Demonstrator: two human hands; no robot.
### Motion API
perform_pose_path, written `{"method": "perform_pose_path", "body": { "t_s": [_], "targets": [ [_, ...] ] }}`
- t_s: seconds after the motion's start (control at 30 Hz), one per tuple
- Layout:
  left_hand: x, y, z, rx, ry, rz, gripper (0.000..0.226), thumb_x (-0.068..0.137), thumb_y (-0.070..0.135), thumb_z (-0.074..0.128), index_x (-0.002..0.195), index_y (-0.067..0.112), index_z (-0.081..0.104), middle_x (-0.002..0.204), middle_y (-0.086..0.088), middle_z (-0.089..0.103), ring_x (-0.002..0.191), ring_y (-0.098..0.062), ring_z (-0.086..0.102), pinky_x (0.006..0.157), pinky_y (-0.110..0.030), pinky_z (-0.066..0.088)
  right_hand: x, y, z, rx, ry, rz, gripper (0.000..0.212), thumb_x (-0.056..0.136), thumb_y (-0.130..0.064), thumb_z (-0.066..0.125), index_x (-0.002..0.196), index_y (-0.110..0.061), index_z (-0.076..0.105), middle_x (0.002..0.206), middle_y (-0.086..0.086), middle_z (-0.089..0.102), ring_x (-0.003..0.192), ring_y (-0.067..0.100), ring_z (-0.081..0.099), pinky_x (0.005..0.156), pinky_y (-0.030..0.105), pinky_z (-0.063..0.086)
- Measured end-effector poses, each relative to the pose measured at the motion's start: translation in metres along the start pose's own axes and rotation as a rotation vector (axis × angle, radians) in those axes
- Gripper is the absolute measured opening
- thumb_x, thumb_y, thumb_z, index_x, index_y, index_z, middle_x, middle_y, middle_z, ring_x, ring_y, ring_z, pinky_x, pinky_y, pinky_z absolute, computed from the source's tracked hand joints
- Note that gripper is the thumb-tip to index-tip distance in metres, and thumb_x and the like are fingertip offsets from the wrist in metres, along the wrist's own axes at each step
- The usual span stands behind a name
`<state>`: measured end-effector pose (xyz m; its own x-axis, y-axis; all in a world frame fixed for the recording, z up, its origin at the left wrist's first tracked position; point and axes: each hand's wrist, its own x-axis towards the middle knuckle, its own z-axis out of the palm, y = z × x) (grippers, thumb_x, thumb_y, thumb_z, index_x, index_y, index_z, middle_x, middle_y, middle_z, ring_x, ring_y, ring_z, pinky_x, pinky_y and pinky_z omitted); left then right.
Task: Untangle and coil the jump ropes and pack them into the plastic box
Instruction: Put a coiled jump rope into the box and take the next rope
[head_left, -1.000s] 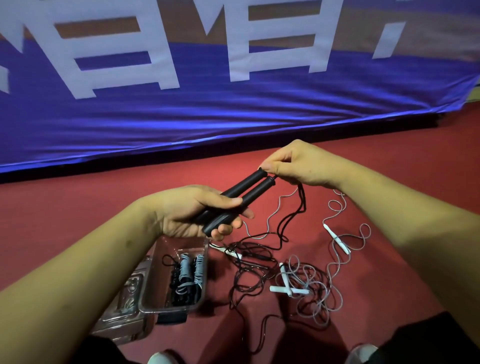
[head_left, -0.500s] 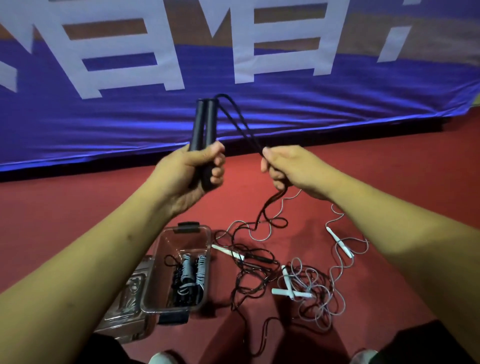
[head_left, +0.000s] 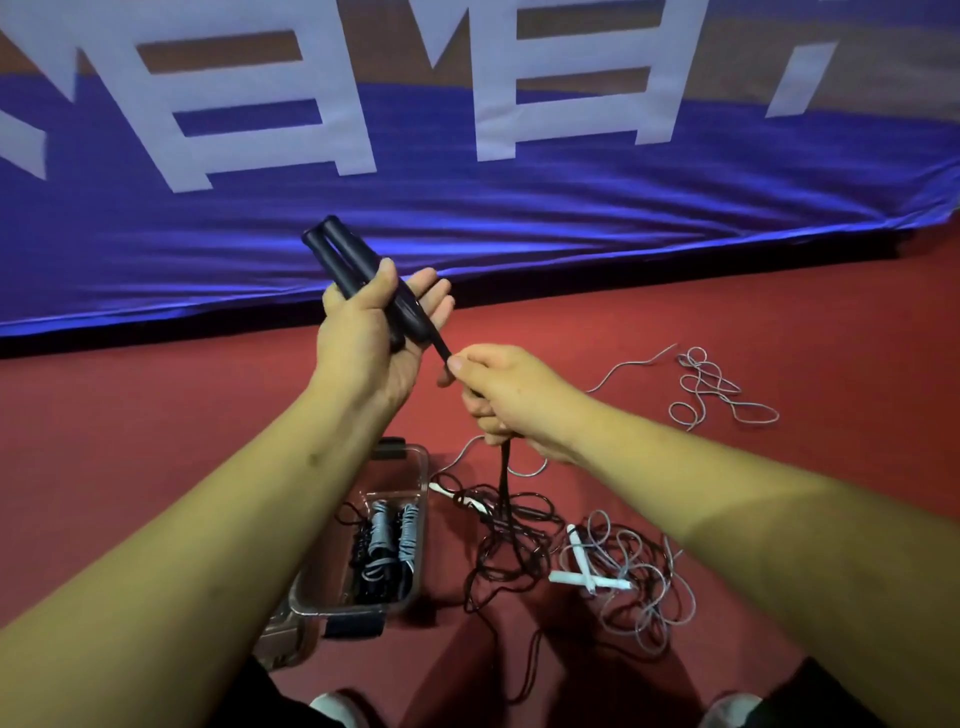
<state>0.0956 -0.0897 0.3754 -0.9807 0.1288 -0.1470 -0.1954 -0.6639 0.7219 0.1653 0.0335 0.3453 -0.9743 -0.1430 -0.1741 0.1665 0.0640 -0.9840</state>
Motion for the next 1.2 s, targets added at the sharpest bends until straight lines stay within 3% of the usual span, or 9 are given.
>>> {"method": "perform_pose_path", "body": {
  "t_s": [0.2,0.33,0.4,0.5,0.67,0.8,0.93,1.1,1.2],
  "targets": [
    [-0.007,-0.003,0.006,0.147,-0.075,-0.089,0.029,0.103,0.041,0.041,0.111,0.021,0.060,0.106,0.012,0.072,0.116,-0.018,0.063,0.079,-0.034,0.044,-0.002,0.002,0.009,0.007,0.043,0.041,0.028,0.101,-0.024,0.047,0.078,-0.012,0.053,0.046,0.000,0.033,0.034,0.008,0.020,0.042,0.015,0.014],
    [-0.007,-0.007,0.003,0.116,-0.115,-0.083,0.026,0.100,0.046,0.046,0.116,0.026,0.051,0.109,-0.003,0.073,0.105,-0.033,0.069,0.083,-0.044,0.055,-0.003,-0.007,0.011,-0.123,0.088,-0.062,0.031,0.101,-0.023,0.048,0.075,-0.011,0.060,0.042,-0.004,0.039,0.036,0.012,0.028,0.041,0.019,0.022],
    [-0.008,-0.004,0.004,0.084,-0.114,-0.080,0.026,0.099,0.043,0.050,0.116,0.023,0.049,0.090,-0.006,0.070,0.080,-0.026,0.072,0.063,-0.033,0.059,-0.005,-0.012,0.011,-0.202,0.089,-0.099,0.031,0.100,-0.024,0.049,0.075,-0.012,0.061,0.044,-0.002,0.043,0.039,0.016,0.037,0.044,0.025,0.033],
    [-0.004,0.000,0.005,0.149,-0.119,-0.035,0.026,0.098,0.034,0.056,0.115,0.021,0.041,0.069,-0.002,0.051,0.052,-0.015,0.050,0.042,-0.020,0.036,-0.010,-0.017,0.006,-0.186,-0.006,-0.040,0.016,0.097,-0.020,0.055,0.083,-0.014,0.060,0.056,0.004,0.044,0.045,0.020,0.049,0.055,0.031,0.043],
    [0.017,0.023,-0.009,0.289,0.073,0.164,0.017,0.099,0.020,0.057,0.091,0.024,0.043,0.065,-0.002,0.047,0.047,-0.013,0.042,0.044,-0.018,0.029,-0.025,-0.011,-0.009,-0.277,-0.283,0.158,0.021,0.100,-0.018,0.050,0.081,-0.010,0.056,0.051,0.001,0.042,0.039,0.014,0.039,0.040,0.022,0.030],
    [0.030,0.022,-0.040,0.942,0.088,0.228,0.017,0.094,0.017,0.063,0.097,0.017,0.047,0.064,-0.004,0.049,0.039,-0.013,0.044,0.043,-0.023,0.038,-0.029,-0.024,-0.016,-0.382,-0.260,0.059,0.021,0.098,-0.019,0.053,0.084,-0.006,0.062,0.050,-0.002,0.038,0.039,0.013,0.037,0.042,0.021,0.031],
    [0.026,0.013,-0.042,1.352,0.041,0.167,0.020,0.092,0.018,0.066,0.105,0.016,0.050,0.069,-0.004,0.056,0.044,-0.013,0.052,0.038,-0.024,0.046,-0.028,-0.035,-0.038,-0.654,-0.149,-0.051,0.013,0.092,-0.020,0.062,0.086,-0.014,0.071,0.058,0.001,0.053,0.046,0.013,0.052,0.048,0.019,0.039],
    [0.013,0.002,-0.036,1.494,-0.103,-0.036,0.024,0.092,0.018,0.068,0.106,0.014,0.048,0.073,-0.011,0.057,0.039,-0.022,0.054,0.034,-0.027,0.048,-0.018,-0.035,-0.082,-0.601,0.091,-0.089,0.009,0.084,-0.023,0.074,0.081,-0.015,0.073,0.048,-0.004,0.046,0.043,0.012,0.042,0.045,0.019,0.032],
    [0.005,-0.003,-0.030,1.373,-0.277,-0.247,0.014,0.097,0.014,0.060,0.105,0.015,0.049,0.069,-0.011,0.054,0.038,-0.019,0.050,0.039,-0.024,0.045,-0.014,-0.032,-0.095,-0.588,0.156,-0.117,0.006,0.082,-0.023,0.076,0.080,-0.017,0.074,0.051,-0.004,0.049,0.045,0.011,0.043,0.047,0.021,0.035]
  ]
}}
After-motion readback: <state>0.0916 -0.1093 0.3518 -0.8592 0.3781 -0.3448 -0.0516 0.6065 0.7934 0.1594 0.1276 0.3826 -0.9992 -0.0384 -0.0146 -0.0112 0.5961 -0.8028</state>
